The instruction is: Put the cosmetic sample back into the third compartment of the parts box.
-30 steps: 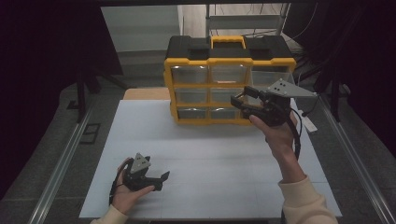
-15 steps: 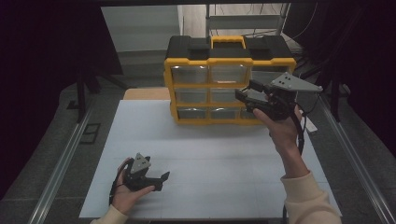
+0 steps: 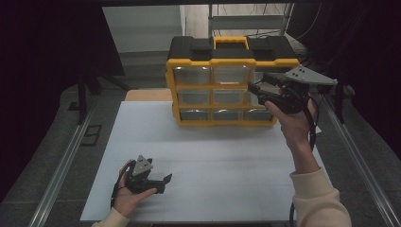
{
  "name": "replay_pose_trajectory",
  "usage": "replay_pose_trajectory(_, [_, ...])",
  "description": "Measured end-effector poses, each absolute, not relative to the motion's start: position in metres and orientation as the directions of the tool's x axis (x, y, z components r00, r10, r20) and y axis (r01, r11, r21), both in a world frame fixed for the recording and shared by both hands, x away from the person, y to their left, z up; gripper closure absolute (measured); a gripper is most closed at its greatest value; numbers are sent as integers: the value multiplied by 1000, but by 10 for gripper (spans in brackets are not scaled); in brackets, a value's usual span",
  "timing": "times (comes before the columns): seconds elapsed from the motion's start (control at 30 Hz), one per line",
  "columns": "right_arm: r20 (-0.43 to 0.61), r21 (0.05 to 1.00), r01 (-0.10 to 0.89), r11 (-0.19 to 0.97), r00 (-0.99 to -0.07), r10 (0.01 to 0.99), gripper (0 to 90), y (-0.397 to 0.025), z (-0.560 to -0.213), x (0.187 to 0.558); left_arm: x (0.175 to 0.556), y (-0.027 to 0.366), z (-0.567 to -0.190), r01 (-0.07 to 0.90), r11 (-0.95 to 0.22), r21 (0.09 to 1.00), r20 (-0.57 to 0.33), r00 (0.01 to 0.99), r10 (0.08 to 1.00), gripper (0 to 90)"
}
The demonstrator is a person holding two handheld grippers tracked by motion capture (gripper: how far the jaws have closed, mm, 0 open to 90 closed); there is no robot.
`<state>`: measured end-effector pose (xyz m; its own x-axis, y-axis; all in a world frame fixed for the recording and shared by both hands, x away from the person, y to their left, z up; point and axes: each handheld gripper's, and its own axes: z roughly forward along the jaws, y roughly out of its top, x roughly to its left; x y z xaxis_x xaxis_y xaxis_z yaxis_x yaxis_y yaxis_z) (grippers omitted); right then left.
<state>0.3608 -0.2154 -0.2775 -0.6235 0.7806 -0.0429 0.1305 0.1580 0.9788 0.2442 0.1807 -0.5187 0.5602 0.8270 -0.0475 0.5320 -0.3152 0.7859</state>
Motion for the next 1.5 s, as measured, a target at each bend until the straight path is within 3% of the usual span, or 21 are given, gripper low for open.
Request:
replay_pose_trajectory(0.43, [-75, 978, 117, 172, -569, 819, 400, -223, -266, 372, 244, 181, -519, 534, -313, 786, -51, 560, 827, 65])
replay_pose_trajectory(1.37, [-65, 963, 208, 169, -432, 900, 396, -248, -271, 406, 246, 180, -519, 534, -319, 783, -46, 561, 826, 65])
replay_pose_trajectory(1.5, [-43, 965, 214, 154, -448, 893, 234, -249, -271, 407, 246, 180, -519, 534, -318, 783, -45, 559, 828, 65])
